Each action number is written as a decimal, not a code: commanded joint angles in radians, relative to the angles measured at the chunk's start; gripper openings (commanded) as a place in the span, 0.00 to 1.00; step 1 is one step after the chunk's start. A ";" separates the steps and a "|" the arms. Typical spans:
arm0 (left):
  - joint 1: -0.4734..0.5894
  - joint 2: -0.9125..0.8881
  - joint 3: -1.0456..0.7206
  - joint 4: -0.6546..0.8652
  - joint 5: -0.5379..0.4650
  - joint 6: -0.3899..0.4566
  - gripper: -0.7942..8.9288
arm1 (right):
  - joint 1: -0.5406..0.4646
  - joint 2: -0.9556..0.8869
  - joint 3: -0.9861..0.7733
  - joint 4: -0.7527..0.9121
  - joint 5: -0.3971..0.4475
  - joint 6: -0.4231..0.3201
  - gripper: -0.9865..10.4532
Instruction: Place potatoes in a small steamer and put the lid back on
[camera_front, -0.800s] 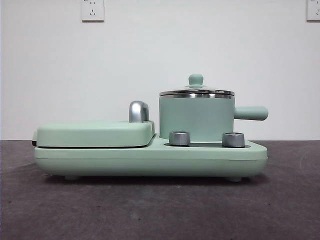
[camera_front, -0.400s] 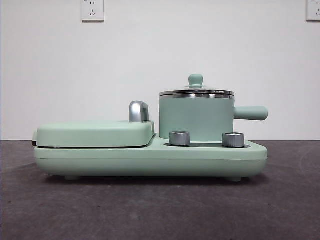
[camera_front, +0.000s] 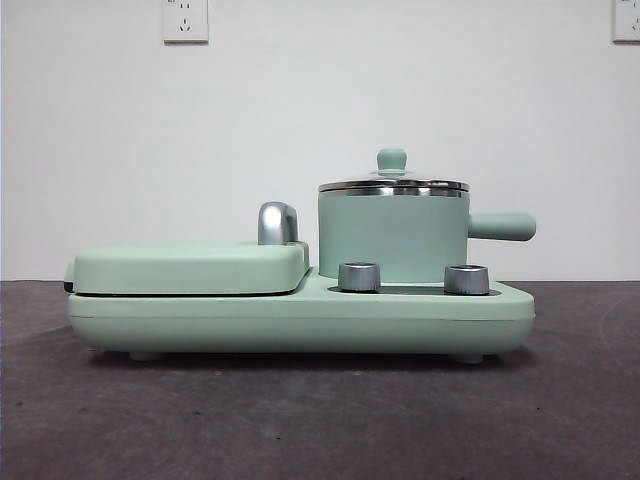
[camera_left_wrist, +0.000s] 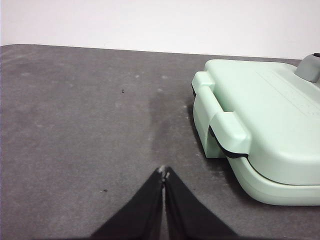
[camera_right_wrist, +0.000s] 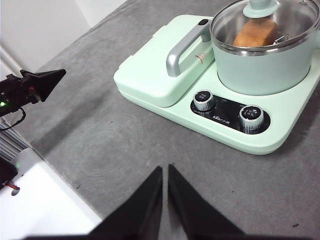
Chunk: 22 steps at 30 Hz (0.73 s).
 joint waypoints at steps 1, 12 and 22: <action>0.002 -0.001 -0.019 -0.008 -0.005 0.018 0.09 | 0.000 -0.007 -0.002 0.019 0.003 -0.008 0.10; 0.002 -0.001 -0.019 -0.008 -0.005 0.018 0.09 | -0.377 -0.164 -0.297 0.340 0.078 -0.105 0.10; 0.002 -0.001 -0.019 -0.008 -0.005 0.018 0.09 | -0.555 -0.325 -0.650 0.632 0.214 -0.190 0.10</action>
